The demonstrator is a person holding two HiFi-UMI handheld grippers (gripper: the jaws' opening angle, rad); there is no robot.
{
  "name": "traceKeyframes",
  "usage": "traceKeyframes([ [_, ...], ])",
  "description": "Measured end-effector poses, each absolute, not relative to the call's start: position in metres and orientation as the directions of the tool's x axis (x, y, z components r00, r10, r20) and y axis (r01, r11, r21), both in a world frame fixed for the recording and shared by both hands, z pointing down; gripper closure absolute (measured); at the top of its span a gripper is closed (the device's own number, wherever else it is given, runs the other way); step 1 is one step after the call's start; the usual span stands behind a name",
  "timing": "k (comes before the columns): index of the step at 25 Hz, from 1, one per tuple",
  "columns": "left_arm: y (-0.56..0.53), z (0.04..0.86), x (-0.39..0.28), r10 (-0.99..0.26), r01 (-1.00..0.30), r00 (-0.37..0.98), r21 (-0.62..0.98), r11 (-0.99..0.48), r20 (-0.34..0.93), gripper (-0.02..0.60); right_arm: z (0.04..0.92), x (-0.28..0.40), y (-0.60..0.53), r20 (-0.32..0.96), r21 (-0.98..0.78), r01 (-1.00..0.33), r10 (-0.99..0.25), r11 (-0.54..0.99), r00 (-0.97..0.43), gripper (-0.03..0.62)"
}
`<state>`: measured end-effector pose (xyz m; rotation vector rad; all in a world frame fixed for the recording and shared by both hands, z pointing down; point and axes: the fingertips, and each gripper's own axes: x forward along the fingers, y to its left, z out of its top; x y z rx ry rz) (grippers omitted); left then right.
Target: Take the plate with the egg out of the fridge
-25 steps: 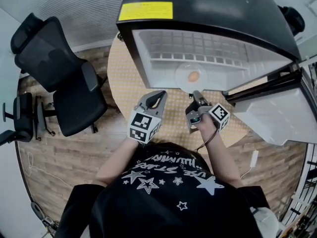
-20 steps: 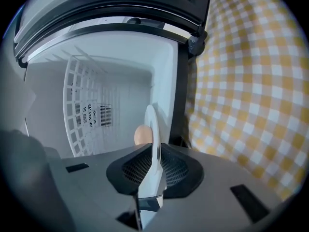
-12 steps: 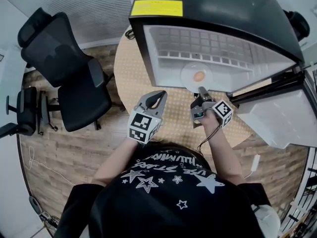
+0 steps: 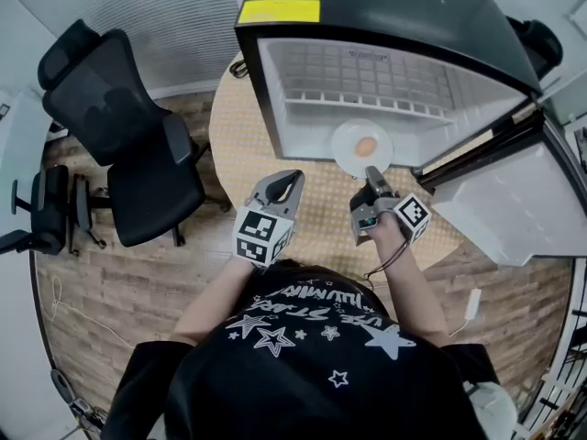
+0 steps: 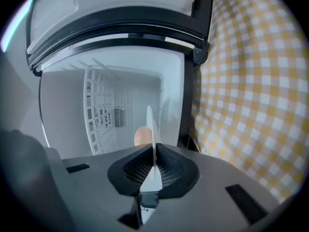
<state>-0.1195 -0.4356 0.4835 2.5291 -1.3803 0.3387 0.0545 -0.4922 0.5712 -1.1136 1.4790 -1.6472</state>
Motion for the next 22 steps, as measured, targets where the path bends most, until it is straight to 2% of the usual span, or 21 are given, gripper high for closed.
traceKeyframes([
  [13,-0.383,0.475,-0.078,-0.796,-0.845,0.531,0.112,-0.522,0.290,0.575,0.552,0.090,-0.406,0.113,-0.994,-0.062,-0.885,-0.095,-0.452,0.559],
  [22,-0.329,0.473,-0.051,-0.829,-0.876,0.481,0.128,-0.464,0.286,0.575,0.538,0.132,-0.343,0.133,-0.991,-0.093,-0.864,-0.100,-0.486,0.559],
])
